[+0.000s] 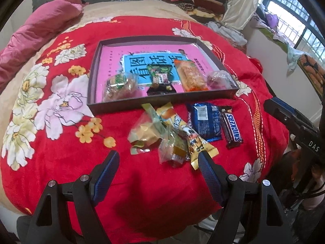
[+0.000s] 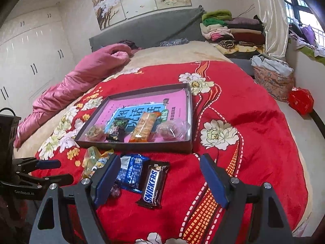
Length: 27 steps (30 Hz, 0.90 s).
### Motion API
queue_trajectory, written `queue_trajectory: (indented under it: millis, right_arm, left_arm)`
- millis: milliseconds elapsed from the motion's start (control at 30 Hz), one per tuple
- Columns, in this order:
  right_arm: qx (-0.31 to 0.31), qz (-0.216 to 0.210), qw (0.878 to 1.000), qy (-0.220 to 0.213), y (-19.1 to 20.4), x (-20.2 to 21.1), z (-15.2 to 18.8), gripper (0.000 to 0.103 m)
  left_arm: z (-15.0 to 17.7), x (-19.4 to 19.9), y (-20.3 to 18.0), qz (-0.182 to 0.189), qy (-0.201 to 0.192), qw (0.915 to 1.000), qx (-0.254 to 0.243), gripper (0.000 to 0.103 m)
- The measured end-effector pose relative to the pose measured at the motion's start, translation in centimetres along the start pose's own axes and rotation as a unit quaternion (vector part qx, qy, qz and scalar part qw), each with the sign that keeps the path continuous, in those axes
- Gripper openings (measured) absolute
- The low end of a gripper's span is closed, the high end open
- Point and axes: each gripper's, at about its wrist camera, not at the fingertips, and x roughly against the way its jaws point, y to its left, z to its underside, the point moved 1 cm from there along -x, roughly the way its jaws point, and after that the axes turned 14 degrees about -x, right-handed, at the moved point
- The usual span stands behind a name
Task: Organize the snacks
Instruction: 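Grasp the clear candy bag with the left tool while the right tool grasps the Snickers bar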
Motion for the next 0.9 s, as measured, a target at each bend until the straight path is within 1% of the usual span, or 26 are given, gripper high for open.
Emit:
queue_trajectory:
  millis: [133, 167, 300, 333, 367, 500, 600, 767, 800, 833, 900]
  right_arm:
    - [-0.002, 0.007, 1.000, 0.021, -0.1, -0.8, 0.5, 0.080]
    - [-0.001, 0.009, 1.000, 0.025, 0.0, -0.9, 0.6, 0.080]
    - [0.006, 0.016, 0.999, 0.035, 0.0, -1.4, 1.0, 0.080]
    - [0.007, 0.019, 0.999, 0.036, 0.0, -1.5, 1.1, 0.080]
    - [0.007, 0.021, 0.999, 0.038, 0.0, -1.7, 1.1, 0.080]
    - [0.001, 0.032, 0.998, 0.045, -0.3, -2.1, 1.3, 0.080]
    - [-0.005, 0.039, 0.998, 0.058, -0.6, -2.7, 1.5, 0.080]
    - [-0.005, 0.050, 0.995, 0.084, -0.7, -4.1, 2.1, 0.080]
    - [-0.005, 0.050, 0.995, 0.089, -0.7, -4.3, 2.3, 0.080]
    - [-0.005, 0.048, 0.994, 0.096, -0.7, -4.6, 2.4, 0.079]
    - [-0.001, 0.049, 0.994, 0.102, -0.5, -5.2, 2.7, 0.074]
  left_arm:
    - [0.6, -1.0, -0.4, 0.017, 0.004, 0.9998, 0.009, 0.081]
    - [0.8, -1.3, -0.4, 0.019, 0.007, 0.9998, 0.010, 0.079]
    - [1.2, -2.1, 0.0, 0.030, 0.010, 0.9992, 0.025, 0.067]
    - [1.3, -2.1, 0.3, 0.034, 0.009, 0.9989, 0.031, 0.062]
    - [1.3, -2.2, 0.4, 0.038, 0.008, 0.9986, 0.036, 0.059]
    - [1.2, -2.5, 1.0, 0.054, 0.005, 0.9973, 0.050, 0.057]
    - [1.1, -2.9, 1.2, 0.073, 0.006, 0.9954, 0.062, 0.056]
    - [1.1, -3.9, 1.1, 0.079, 0.012, 0.9948, 0.062, 0.049]
    - [1.1, -4.1, 1.1, 0.081, 0.013, 0.9946, 0.063, 0.049]
    - [1.1, -4.2, 1.2, 0.083, 0.012, 0.9945, 0.063, 0.049]
    - [0.9, -4.5, 1.1, 0.083, 0.013, 0.9946, 0.060, 0.049]
